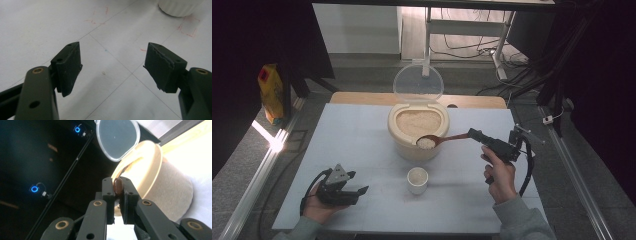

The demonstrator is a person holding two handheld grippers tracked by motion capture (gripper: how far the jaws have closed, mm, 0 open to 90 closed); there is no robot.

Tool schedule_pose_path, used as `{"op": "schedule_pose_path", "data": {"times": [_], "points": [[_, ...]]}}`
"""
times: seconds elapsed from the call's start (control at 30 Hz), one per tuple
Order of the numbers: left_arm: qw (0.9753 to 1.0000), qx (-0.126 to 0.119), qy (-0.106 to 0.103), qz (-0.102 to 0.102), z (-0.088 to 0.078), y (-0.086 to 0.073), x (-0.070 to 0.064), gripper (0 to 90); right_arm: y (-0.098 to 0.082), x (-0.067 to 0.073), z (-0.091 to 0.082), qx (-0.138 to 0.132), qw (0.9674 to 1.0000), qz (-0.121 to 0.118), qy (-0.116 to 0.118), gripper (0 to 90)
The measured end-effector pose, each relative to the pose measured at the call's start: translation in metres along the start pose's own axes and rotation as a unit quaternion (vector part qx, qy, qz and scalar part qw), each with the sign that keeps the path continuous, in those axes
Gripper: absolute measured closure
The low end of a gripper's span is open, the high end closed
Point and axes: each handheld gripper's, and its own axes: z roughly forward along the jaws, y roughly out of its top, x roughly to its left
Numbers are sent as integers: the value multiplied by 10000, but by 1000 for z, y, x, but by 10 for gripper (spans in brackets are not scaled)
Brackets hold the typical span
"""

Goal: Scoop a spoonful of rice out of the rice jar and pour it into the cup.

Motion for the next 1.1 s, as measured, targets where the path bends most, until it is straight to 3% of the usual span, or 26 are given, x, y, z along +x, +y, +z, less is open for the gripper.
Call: {"op": "schedule_pose_path", "data": {"times": [0.5,0.83,1.1], "points": [[10000,3,-1,3,0,0,0,290,-23,-6,4,455,9989,-58,-79,828],[10000,11,4,4,0,0,0,289,-33,-15,3,666,9967,-325,-345,828],[10000,10,3,-4,0,0,0,289,-37,-9,8,841,9922,-749,-526,828]]}}
